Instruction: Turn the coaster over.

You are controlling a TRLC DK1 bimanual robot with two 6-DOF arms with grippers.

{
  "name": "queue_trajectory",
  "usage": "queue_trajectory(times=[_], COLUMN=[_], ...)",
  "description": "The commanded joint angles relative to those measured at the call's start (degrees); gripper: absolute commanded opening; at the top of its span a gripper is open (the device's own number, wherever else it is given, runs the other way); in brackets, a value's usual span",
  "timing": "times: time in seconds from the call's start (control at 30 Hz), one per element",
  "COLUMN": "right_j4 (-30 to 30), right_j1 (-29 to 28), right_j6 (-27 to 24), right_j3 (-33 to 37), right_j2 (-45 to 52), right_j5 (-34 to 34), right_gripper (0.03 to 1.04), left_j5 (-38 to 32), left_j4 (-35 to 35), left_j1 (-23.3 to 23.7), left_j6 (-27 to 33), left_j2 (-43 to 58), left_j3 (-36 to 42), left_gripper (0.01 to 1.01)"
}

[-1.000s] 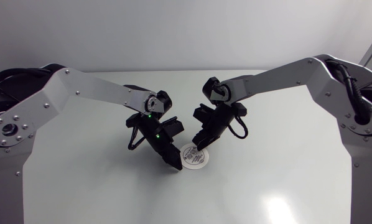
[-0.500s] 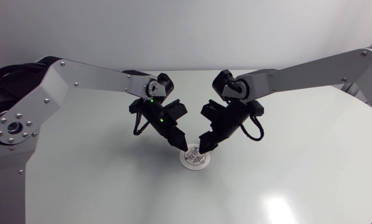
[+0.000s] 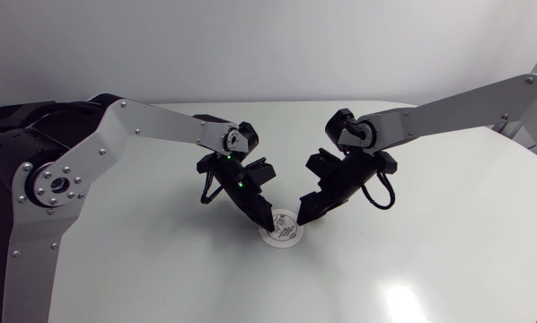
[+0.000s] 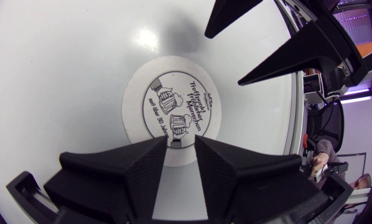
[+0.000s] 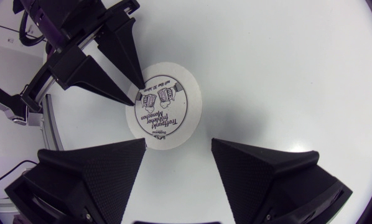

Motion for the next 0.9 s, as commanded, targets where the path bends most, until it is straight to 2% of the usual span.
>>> queue_trajectory(times=[0.0,0.27,0.6,0.87], right_j4=[-0.99,-0.73,-0.55,-0.38], right_j1=[0.20,1.34,1.78,1.34], right_j6=[1.76,3.25,3.61,3.43], right_j3=[-0.94,-0.67,-0.15,-0.41], right_j2=[1.99,7.09,6.38,5.94], right_j5=[-1.19,-4.62,-3.12,-3.03], right_gripper=[0.80,0.80,0.80,0.80], left_j5=[-1.04,-0.96,0.01,0.36], left_j4=[-0.97,-0.62,-2.64,-3.25], left_j1=[-0.29,-1.52,2.08,1.73], left_j6=[0.16,-0.28,0.69,1.13], left_j2=[2.33,2.24,-4.88,-4.26], left_j3=[-1.01,-0.57,-0.74,-1.18], left_gripper=[0.341,0.341,0.341,0.341])
